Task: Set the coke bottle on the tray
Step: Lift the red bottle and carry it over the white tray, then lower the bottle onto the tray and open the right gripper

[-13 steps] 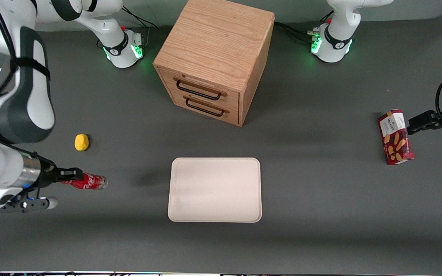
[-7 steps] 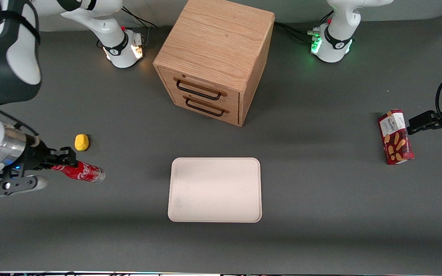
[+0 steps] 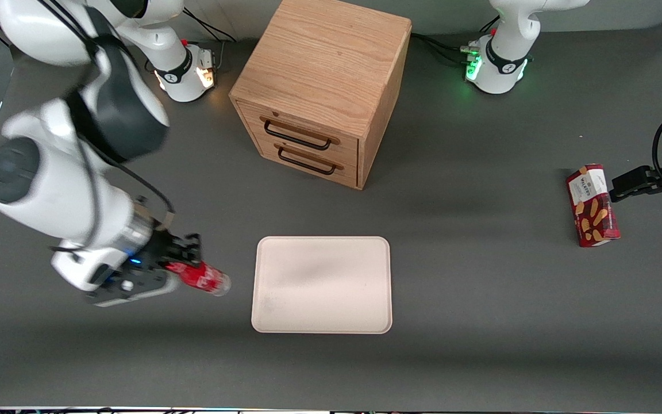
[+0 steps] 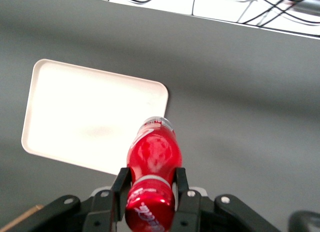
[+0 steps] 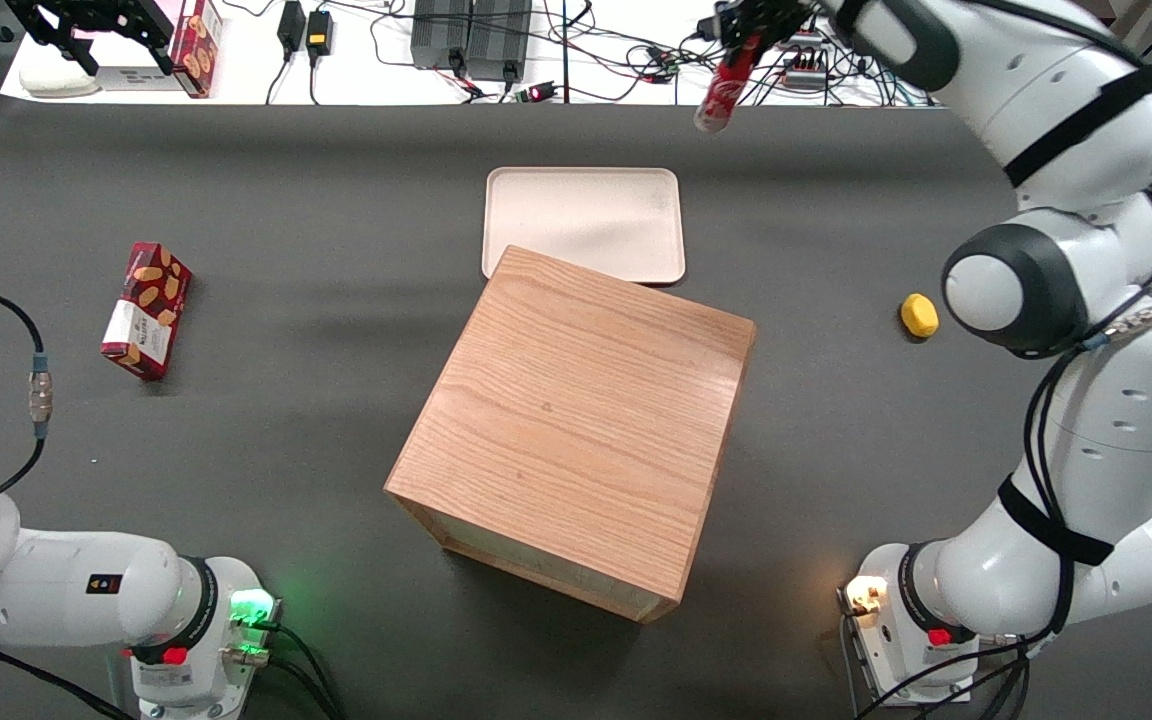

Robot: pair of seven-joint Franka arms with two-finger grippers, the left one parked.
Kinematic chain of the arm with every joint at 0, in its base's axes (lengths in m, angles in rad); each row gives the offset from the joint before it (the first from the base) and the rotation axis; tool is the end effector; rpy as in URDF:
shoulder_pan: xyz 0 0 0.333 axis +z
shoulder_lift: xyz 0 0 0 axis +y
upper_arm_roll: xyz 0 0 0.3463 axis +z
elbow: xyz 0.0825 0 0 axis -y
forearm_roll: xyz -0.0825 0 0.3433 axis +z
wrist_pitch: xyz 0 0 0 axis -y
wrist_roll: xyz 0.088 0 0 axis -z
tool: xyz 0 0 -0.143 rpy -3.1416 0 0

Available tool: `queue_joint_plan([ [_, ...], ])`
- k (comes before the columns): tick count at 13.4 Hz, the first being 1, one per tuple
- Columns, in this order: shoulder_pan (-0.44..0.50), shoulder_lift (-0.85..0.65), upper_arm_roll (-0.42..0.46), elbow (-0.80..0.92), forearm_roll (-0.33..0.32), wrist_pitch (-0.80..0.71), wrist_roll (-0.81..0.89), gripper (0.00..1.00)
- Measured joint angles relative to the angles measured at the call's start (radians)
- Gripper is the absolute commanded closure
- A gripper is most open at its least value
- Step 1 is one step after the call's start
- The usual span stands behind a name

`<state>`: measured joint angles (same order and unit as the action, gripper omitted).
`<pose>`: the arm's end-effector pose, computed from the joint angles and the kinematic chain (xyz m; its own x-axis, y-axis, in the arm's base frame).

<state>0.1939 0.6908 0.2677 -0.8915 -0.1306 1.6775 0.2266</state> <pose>0.6868 0.2420 0.5006 0.9806 0.1678 0.1010 0.1746 -0.9826 -0.0630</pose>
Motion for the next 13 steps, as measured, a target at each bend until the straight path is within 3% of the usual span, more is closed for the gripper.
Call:
queue_joint_plan([
  [4,0.022,0.088,0.003,0.000,-0.006,0.101,0.011,1.00],
  [10,0.062,0.229,0.009,-0.001,-0.103,0.211,0.013,1.00],
  [13,0.065,0.269,0.010,-0.001,-0.113,0.235,0.014,1.00],
])
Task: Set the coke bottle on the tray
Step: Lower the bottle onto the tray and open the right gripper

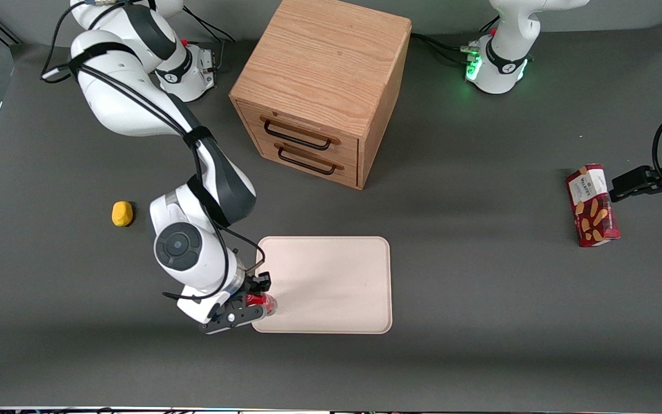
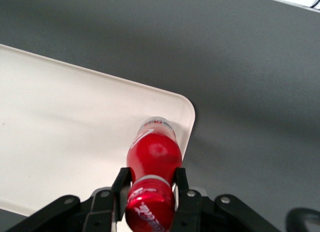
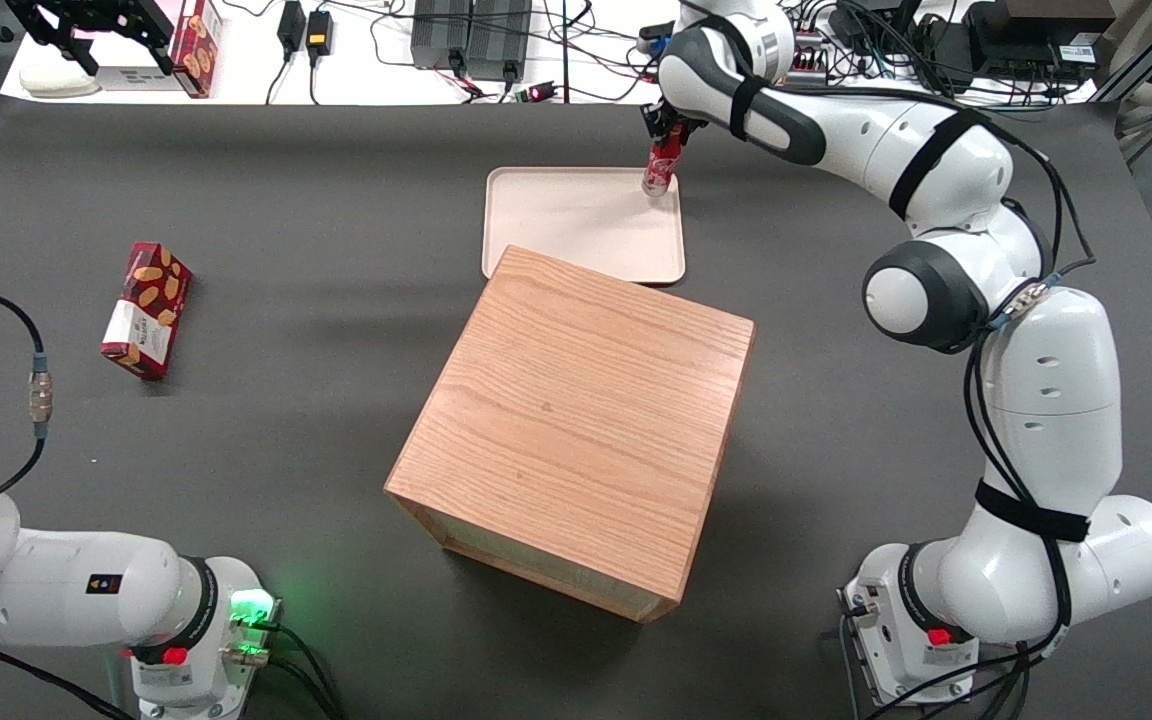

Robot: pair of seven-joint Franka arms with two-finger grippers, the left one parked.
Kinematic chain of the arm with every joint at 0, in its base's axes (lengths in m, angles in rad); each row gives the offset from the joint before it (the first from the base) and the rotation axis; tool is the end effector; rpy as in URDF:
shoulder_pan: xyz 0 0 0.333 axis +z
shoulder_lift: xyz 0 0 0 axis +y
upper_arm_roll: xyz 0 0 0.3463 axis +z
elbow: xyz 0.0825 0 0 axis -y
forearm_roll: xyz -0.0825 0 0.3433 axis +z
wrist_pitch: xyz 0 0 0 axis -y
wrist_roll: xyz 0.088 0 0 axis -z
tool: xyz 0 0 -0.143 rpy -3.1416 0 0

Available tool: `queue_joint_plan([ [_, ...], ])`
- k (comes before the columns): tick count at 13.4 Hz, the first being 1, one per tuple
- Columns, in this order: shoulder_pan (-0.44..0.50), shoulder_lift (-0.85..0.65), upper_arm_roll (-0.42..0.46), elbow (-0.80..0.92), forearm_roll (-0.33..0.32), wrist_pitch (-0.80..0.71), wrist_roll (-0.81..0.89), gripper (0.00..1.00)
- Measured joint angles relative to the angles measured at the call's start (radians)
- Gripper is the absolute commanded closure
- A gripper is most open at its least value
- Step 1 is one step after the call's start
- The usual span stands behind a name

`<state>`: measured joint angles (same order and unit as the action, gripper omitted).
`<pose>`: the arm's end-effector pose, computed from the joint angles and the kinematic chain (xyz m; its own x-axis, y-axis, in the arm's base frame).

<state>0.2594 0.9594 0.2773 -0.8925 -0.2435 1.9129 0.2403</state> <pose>0.7226 0.2980 0.3227 0.9669 0.2403 0.0859 0.2421 -0.9702 -0.0114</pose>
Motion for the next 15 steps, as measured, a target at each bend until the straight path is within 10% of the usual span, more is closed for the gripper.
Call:
queue_joint_plan([
  [7,0.000,0.019,0.000,0.000,-0.004,0.012,0.000,1.00],
  [9,0.000,0.022,0.000,0.000,-0.004,0.012,0.000,0.72],
  [11,0.000,0.026,0.000,0.000,-0.004,0.012,0.000,0.04],
  [15,-0.001,0.028,0.000,-0.002,-0.009,0.042,0.000,0.00],
])
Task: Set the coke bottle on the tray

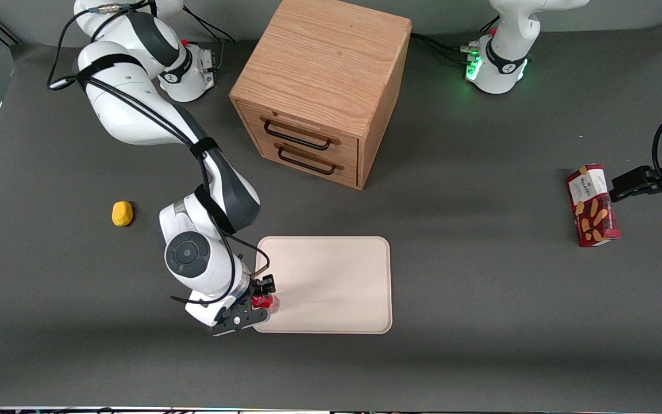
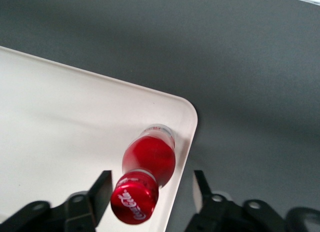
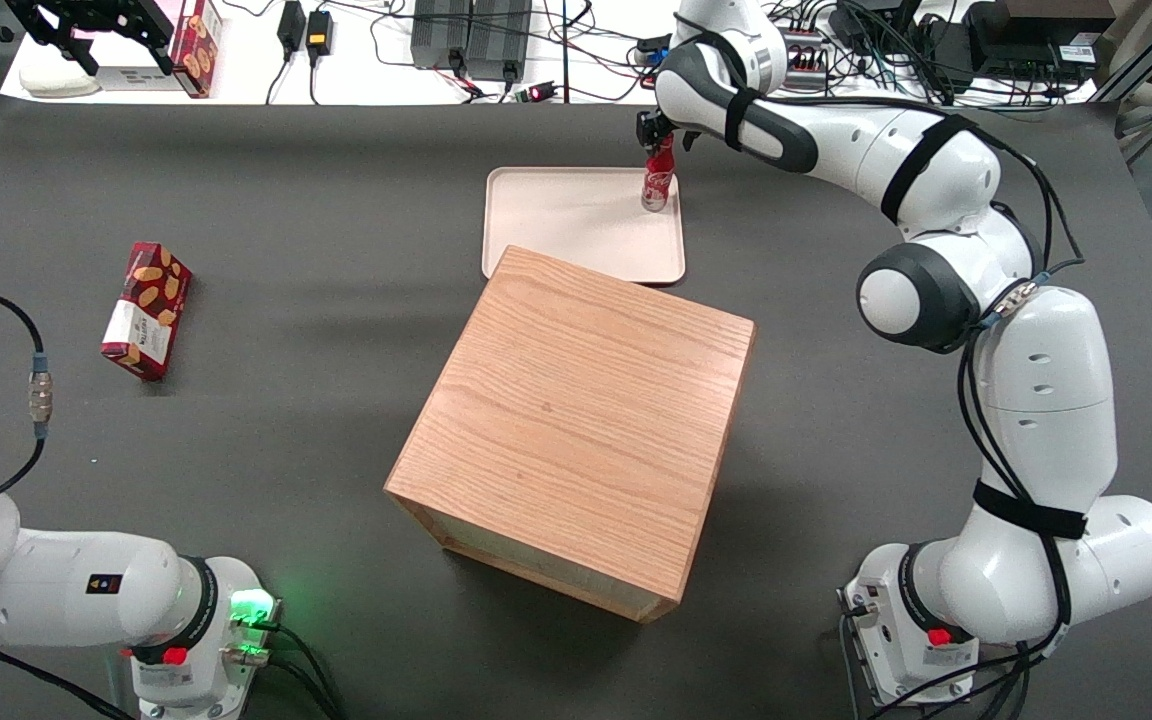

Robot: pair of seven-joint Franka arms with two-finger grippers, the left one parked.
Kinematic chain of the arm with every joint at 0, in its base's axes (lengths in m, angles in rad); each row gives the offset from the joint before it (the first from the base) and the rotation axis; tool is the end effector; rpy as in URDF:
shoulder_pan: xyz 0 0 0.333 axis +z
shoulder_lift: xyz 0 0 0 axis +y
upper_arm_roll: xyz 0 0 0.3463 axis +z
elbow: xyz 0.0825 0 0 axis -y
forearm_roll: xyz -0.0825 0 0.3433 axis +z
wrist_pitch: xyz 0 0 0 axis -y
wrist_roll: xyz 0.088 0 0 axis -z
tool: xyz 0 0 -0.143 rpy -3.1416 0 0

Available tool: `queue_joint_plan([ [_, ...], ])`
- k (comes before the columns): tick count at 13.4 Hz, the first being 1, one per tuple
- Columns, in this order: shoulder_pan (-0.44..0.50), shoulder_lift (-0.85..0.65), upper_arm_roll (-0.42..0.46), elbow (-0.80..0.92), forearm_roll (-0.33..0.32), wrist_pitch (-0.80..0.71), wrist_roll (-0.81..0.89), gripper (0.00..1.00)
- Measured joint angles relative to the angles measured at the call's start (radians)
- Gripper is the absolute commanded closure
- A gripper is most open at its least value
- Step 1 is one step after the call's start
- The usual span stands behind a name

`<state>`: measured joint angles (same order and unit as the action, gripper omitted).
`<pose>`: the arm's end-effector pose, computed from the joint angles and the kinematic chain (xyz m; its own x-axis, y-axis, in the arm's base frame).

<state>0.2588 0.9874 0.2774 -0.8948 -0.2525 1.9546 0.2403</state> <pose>0.7272 0.2993 0.3041 0.9651 0.2427 0.0982 0.2450 -0.9694 -0.0122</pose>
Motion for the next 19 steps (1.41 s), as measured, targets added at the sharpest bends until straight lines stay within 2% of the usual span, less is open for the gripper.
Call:
queue_joint_plan([
  [11,-0.028,-0.023,0.001,-0.007,-0.005,0.008,0.000,0.00],
  [13,-0.064,-0.102,0.009,-0.014,0.036,-0.101,0.003,0.00],
  [15,-0.106,-0.224,-0.001,-0.084,0.126,-0.153,0.005,0.00],
  [17,-0.133,-0.387,-0.054,-0.210,0.206,-0.177,0.015,0.00],
  [19,-0.142,-0.549,-0.111,-0.355,0.238,-0.196,0.020,0.00],
])
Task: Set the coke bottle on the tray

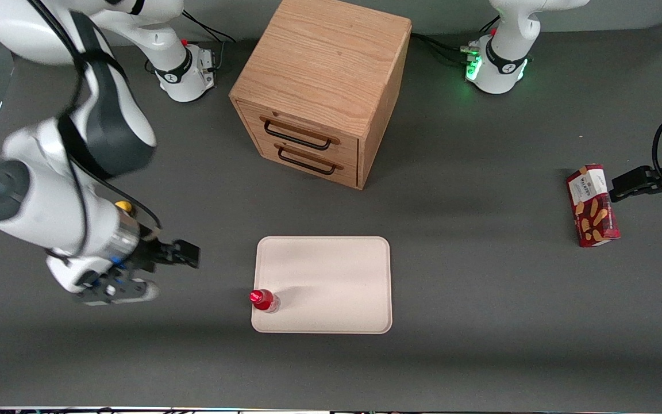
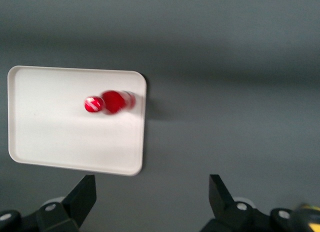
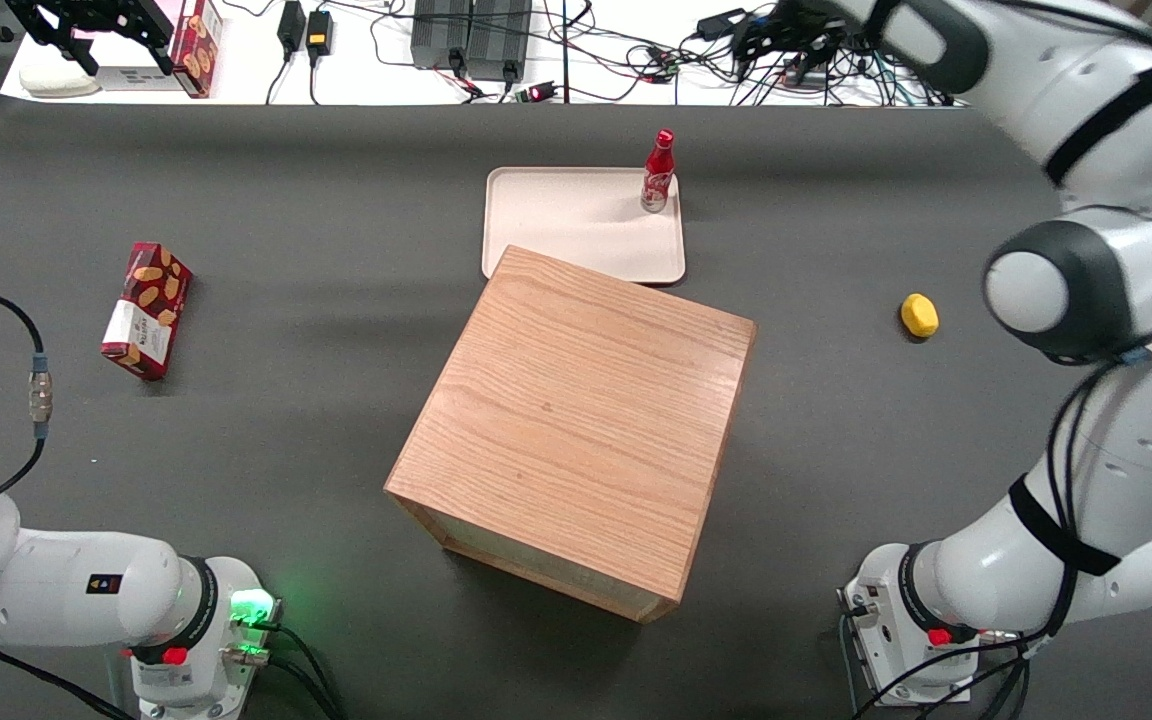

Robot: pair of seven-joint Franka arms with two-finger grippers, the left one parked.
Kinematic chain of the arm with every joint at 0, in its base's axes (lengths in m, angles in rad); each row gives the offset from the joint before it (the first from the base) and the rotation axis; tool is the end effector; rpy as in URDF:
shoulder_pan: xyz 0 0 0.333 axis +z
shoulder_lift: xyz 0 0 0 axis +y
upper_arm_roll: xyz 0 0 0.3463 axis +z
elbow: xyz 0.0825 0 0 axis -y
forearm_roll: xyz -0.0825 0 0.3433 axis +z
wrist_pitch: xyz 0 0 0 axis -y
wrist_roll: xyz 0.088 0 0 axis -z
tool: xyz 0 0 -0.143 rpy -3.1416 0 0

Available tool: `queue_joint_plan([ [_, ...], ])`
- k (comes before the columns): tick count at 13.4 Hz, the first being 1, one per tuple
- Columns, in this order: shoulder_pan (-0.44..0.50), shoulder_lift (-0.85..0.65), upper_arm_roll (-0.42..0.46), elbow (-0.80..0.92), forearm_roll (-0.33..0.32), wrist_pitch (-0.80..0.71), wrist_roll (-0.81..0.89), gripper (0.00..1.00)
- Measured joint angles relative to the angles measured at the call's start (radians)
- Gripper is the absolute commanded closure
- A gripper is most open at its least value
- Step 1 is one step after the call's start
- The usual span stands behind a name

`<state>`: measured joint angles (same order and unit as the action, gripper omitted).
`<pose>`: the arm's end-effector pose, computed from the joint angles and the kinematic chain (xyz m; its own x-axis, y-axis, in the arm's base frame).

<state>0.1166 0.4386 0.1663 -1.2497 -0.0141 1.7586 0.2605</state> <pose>0.6494 0.1624 0.5197 0.9983 0.0042 0.0585 0.0085 -0.9972 -0.0739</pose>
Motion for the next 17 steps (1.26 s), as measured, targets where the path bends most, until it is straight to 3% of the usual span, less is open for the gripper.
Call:
queue_joint_plan([
  [3,-0.001,-0.195,-0.071,-0.170,0.004,-0.084,0.012,0.00],
  [7,-0.003,-0.305,-0.172,-0.240,0.005,-0.204,-0.011,0.00],
  [12,-0.003,-0.379,-0.207,-0.392,0.005,-0.139,-0.052,0.00],
  [17,-0.005,-0.402,-0.229,-0.410,0.008,-0.126,-0.052,0.00],
])
